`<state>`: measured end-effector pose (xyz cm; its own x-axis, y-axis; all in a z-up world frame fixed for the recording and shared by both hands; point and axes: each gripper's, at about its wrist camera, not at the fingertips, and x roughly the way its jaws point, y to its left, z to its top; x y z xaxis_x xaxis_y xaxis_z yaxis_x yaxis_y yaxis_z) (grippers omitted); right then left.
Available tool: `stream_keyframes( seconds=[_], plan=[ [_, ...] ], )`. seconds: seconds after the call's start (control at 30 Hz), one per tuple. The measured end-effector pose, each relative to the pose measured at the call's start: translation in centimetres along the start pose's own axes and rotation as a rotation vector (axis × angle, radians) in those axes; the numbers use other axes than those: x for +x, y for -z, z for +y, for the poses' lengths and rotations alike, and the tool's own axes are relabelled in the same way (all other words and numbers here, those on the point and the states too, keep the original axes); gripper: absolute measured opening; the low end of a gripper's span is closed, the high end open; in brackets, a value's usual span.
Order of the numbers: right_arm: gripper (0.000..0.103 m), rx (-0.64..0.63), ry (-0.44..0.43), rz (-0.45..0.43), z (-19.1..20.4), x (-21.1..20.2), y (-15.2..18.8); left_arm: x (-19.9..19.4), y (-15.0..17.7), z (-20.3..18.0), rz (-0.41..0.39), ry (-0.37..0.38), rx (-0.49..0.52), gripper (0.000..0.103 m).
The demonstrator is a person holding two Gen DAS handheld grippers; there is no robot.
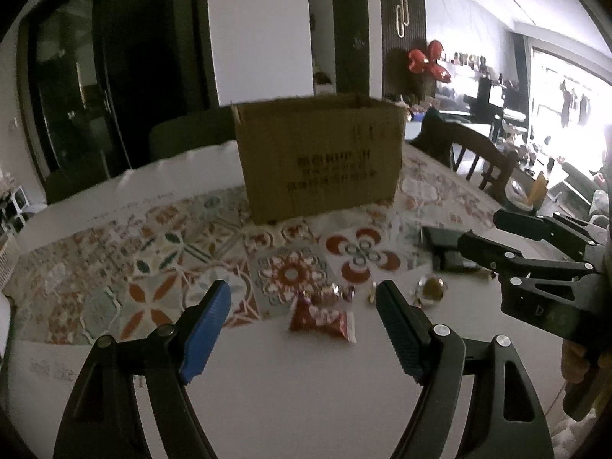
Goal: Organize snacks
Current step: 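Move both open tools back down toward the remaining snacks, then grasp the red-and-white candy bag with the left tool while the right tool grasps the gold round candy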
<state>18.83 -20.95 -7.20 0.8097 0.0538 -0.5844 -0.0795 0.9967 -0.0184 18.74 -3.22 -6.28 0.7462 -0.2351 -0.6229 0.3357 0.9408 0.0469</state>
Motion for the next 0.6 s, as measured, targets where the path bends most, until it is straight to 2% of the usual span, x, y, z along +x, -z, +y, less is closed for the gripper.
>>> stream_keyframes(
  seconds=[0.13,0.6],
  plan=[
    [0.060,-0.001,0.006,0.036,0.1,1.1,1.2,1.3,1.1,-0.1,0.020,0.002,0.021,0.083],
    [0.060,0.033,0.016,0.131,-0.3,4.6,3.2,6.7,2.4,-0.1,0.140,0.047,0.053,0.083]
  ],
)
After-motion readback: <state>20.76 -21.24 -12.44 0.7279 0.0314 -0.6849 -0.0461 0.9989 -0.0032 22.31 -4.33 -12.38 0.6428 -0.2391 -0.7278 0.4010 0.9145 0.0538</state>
